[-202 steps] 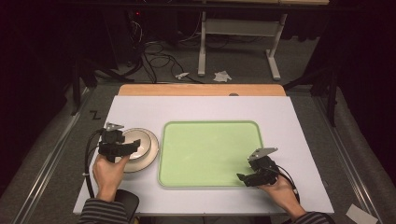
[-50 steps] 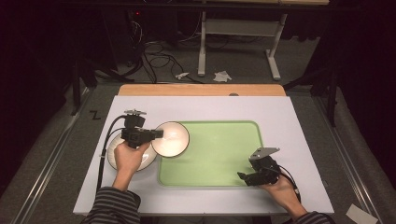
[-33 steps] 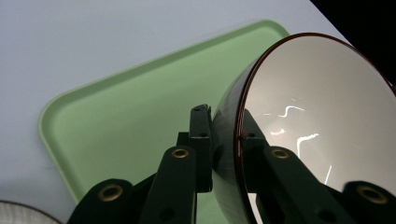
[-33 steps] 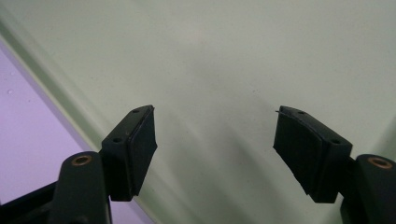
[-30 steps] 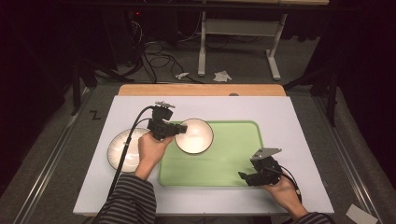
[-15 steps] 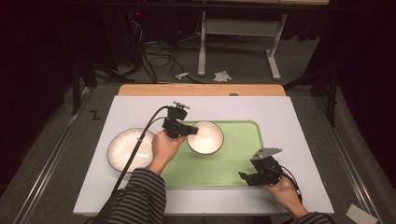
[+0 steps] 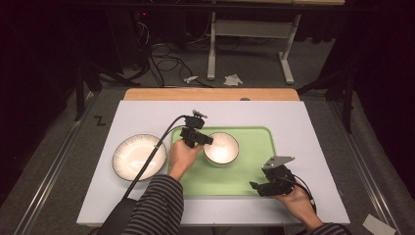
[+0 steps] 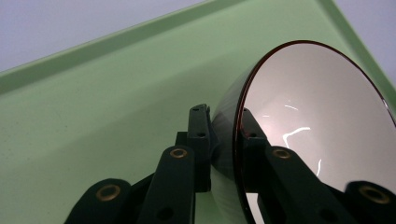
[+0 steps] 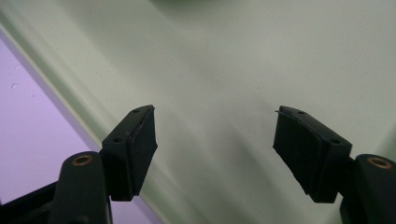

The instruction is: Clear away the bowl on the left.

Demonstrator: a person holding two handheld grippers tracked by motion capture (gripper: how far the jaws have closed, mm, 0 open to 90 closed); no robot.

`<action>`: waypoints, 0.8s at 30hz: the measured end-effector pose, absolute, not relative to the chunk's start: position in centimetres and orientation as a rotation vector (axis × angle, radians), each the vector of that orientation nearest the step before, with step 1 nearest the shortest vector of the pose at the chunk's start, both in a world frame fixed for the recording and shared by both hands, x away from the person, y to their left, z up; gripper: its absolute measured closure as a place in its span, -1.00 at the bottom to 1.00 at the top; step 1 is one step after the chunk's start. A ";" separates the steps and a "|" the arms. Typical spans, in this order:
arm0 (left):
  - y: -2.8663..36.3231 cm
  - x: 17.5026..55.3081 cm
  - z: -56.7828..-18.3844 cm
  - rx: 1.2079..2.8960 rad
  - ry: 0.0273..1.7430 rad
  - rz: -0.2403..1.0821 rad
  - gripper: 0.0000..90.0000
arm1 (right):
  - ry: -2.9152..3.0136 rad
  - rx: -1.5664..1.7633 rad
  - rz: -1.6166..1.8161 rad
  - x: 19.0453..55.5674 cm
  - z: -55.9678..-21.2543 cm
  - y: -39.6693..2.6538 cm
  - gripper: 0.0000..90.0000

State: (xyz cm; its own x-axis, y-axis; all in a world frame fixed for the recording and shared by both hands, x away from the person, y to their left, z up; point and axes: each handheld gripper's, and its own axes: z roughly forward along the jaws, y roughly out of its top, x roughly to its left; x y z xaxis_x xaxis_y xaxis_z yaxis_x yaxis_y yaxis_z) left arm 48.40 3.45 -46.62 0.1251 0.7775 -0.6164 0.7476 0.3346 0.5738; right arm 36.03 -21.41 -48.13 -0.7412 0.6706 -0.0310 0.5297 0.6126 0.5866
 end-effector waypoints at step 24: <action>2.7 48.9 -48.9 1.429 1.641 0.045 0.50 | 2.611 0.979 0.810 35.9 -48.3 -21.2 -0.31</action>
State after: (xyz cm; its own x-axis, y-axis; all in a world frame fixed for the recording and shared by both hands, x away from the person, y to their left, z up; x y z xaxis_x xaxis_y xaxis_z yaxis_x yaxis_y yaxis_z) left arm 48.85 2.72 -48.85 0.1074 0.7939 -0.5984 0.7598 0.3227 0.5645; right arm 35.94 -21.18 -48.31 -0.7478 0.6635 -0.0257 0.5323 0.6222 0.5740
